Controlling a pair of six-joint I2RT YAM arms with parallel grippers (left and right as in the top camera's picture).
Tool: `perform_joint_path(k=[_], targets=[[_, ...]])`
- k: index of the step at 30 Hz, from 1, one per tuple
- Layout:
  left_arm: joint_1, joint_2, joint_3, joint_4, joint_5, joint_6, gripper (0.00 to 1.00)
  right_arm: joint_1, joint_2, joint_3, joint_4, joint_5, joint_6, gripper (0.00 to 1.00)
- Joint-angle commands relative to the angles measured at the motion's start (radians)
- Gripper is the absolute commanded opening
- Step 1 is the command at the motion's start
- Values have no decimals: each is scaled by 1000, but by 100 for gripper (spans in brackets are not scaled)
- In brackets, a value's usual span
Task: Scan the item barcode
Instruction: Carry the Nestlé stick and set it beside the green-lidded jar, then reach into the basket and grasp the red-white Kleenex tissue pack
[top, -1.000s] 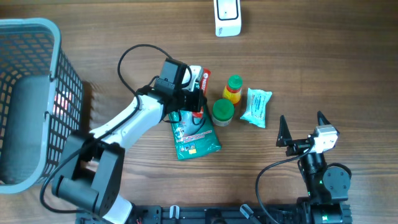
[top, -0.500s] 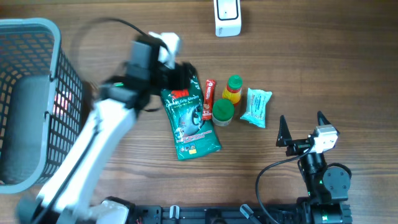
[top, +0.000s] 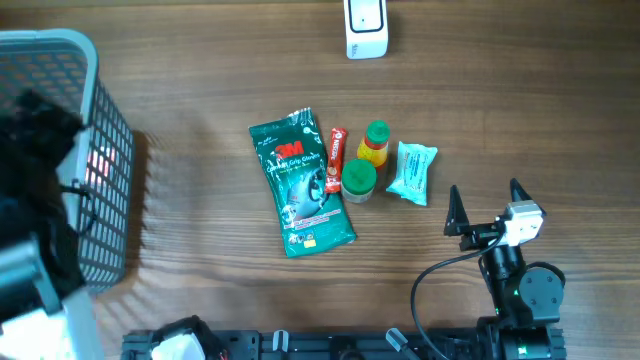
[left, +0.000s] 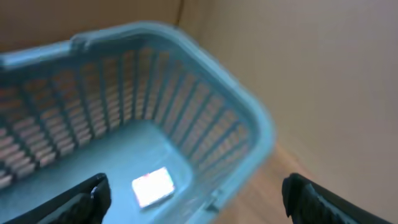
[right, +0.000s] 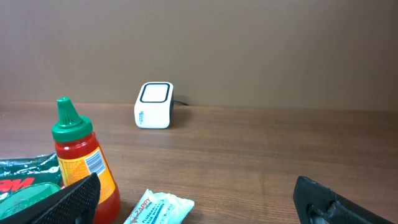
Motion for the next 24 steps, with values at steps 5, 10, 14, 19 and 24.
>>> perform_joint_path(k=[5,10,14,19,24], targets=[[343,298,-6,-34,473,-77,89,-1,-9,-1,2,2,-10,100],[360,541,-6,-78,486,-77,75,-1,-8,-1,2,2,-10,100],[359,701,-6,-82,486,-77,69,-1,-8,-1,2,2,-10,100],[359,842,-6,-75,489,-77,70,-1,-8,-1,2,2,-10,100],[333,914,-8,-50,497,-77,73,-1,-8,-1,2,2,-10,100]])
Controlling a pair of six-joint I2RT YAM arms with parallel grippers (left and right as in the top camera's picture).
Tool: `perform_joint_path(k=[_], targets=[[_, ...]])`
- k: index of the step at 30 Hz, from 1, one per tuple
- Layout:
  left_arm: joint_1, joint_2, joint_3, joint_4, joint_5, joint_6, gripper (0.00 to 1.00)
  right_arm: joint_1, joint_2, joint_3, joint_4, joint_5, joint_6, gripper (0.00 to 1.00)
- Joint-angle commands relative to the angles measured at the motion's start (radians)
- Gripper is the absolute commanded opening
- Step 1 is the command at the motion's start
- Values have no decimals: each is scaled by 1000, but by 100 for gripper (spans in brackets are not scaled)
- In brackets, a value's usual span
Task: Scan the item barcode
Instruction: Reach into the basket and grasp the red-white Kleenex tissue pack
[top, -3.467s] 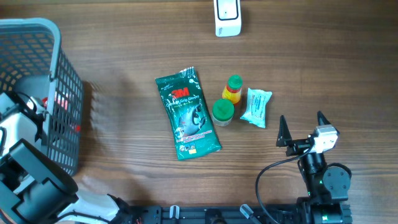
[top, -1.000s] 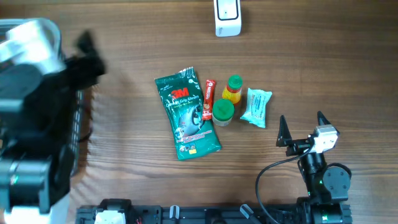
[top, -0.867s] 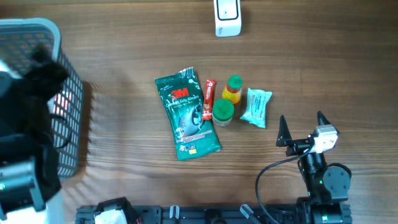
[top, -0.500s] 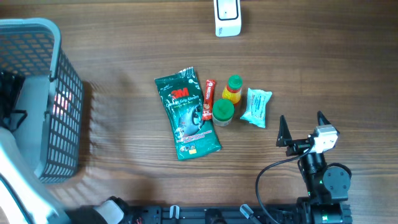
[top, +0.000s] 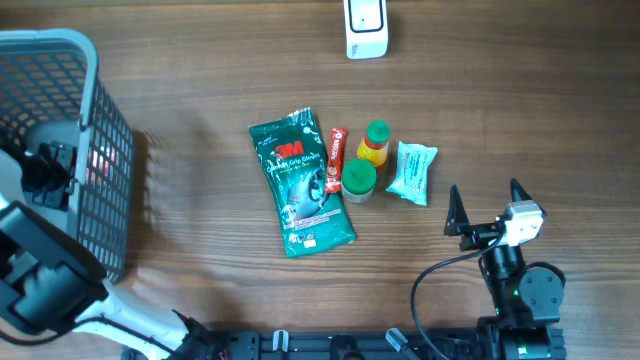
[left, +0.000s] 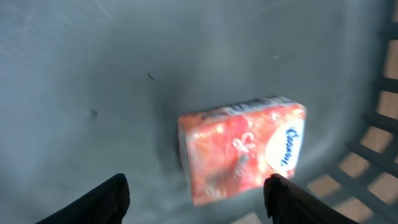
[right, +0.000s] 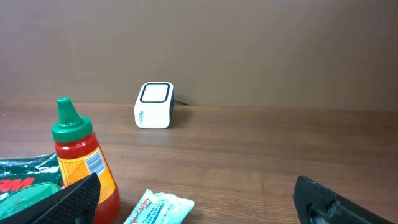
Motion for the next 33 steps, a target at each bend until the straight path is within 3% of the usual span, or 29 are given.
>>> perform_joint_path(k=[1,4,11,14,15,17,18,23,30,33], targets=[[-35,49,-6,26,20,-2,73,-1,-8,-1,2,2,-10,100],[-68,53,-12,55,18,-2,72,-1,-8,-1,2,2,-10,100],[-108,53,-61,50,-117,-2,41,-1,-8,-1,2,2,-10,100],[-108,53,-160,113,-135,-3,41,-1,-8,-1,2,2,-10,100],[-108,53,-183,127,-135,-3,34,-1,-8,-1,2,2,-10,100],[-108,53,-204,139,-135,-3,9,-1,-8,-1,2,2,-10,100],[-108,52,-202,139,-135,-2,4,-1,-8,-1,2,2,-10,100],[-73,-22,-101,55,-127,-2,4,-1,-8,-1,2,2,-10,100],[48,-287,175,-138,-127,-29,4,-1,-8,-1,2,2,-10,100],[74,-474,193,-144,-8,-59,4,-1,-8,-1,2,2,-10,100]])
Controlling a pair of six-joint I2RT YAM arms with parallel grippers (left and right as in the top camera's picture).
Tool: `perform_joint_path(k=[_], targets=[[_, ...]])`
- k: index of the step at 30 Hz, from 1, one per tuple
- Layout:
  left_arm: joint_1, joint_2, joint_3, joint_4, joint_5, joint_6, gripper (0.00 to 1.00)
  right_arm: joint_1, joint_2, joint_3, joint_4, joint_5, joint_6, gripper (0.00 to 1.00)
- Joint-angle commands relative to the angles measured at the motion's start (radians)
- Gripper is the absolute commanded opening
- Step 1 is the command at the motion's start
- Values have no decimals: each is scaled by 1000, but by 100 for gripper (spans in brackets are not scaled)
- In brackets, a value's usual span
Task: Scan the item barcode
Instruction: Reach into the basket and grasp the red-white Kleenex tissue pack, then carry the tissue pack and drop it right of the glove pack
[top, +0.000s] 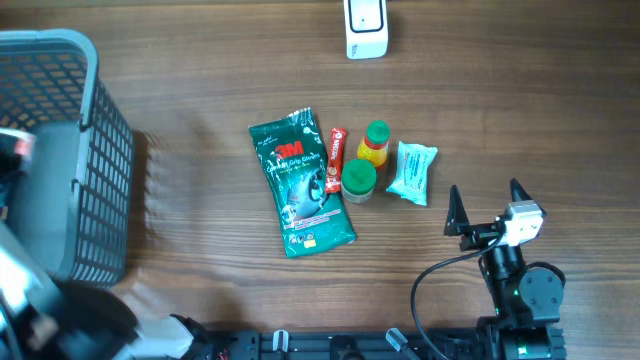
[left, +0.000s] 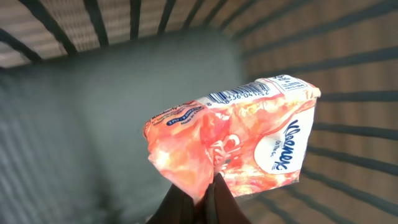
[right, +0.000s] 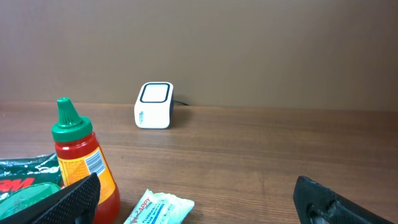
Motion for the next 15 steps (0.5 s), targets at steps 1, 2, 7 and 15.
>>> perform_joint_path(k=[1,2,7,15], targets=[[8,-195,23,-20,143,-32,4,-1,-8,-1,2,2,-10,100],[-3,-246,23,-44,188,-32,4,-1,-8,-1,3,2,-10,100],[-132,-393,22,-212,208,-27,4,-1,-8,-1,2,2,-10,100],[-592,-505,-111,-256,190,-31,4,-1,-8,-1,2,2,-10,100]])
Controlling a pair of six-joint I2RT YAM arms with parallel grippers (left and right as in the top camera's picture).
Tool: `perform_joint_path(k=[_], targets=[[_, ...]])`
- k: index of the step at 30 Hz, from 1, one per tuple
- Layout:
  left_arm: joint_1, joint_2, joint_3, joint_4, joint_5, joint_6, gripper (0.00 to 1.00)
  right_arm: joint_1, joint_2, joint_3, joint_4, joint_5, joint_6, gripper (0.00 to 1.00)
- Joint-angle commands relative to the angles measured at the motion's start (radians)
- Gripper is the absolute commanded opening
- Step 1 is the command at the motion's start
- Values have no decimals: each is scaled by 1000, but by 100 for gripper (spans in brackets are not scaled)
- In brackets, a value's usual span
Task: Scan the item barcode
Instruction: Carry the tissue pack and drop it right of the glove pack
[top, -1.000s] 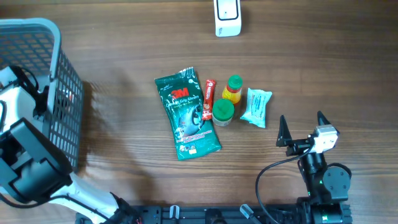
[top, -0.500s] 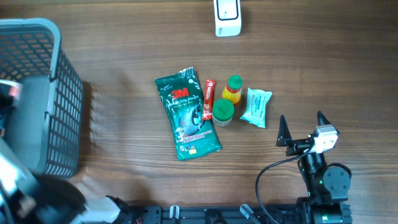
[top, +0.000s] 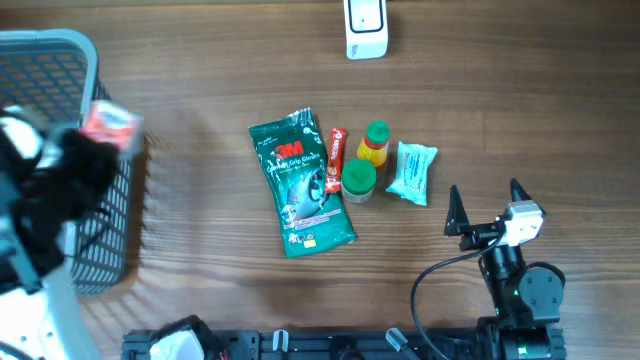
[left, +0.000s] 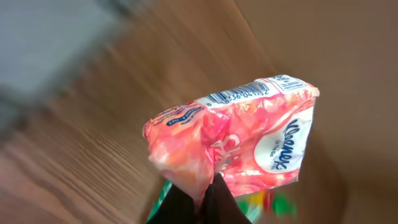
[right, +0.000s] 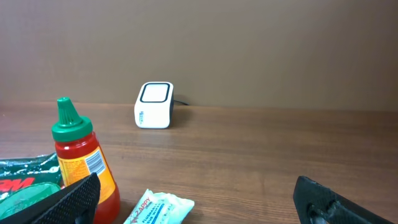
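Note:
My left gripper (left: 205, 193) is shut on a corner of an orange-red tissue pack (left: 239, 134) with a barcode on its upper edge. Overhead the tissue pack (top: 108, 122) is raised at the right rim of the grey basket (top: 100, 230), in the left gripper (top: 95, 140). The white barcode scanner (top: 365, 28) stands at the table's far edge; the right wrist view also shows the scanner (right: 154, 105). My right gripper (top: 486, 203) rests open near the front right, nothing between its fingers.
Mid-table lie a green 3M packet (top: 300, 182), a red stick pack (top: 335, 158), a green-capped sauce bottle (top: 374, 143), a green-lidded jar (top: 358, 178) and a pale blue wipes pack (top: 412, 172).
My left gripper, still shut on the tissue pack, was inside the basket and is now out of it, above the basket's right rim with wood below. The right arm is unchanged.
My left gripper was open above the basket with the tissue pack lying on its floor. Then it hung open just over the pack. Then it was shut on the pack inside the basket, and now holds it clear of the basket. The right gripper stayed open and still.

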Motion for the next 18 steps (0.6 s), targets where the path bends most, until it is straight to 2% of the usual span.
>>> perform_joint_path(k=[1,5,10,13,16,18], targets=[[-208,-37,-109,31,-23,-37,4,-1,-8,-1,2,2,-10,100],[-415,-41,-301,95,-86,-206,4,-1,-8,-1,2,2,-10,100],[-660,-40,-587,408,-86,-448,4,-1,-8,-1,2,2,-10,100],[-852,-13,-756,643,-140,-661,4,-1,-8,-1,2,2,-10,100],[-1024,56,-824,760,-222,-800,4,-1,-8,-1,2,2,-10,100],[-1137,129,-826,834,-275,-822,4,-1,-8,-1,2,2,-10,100]])
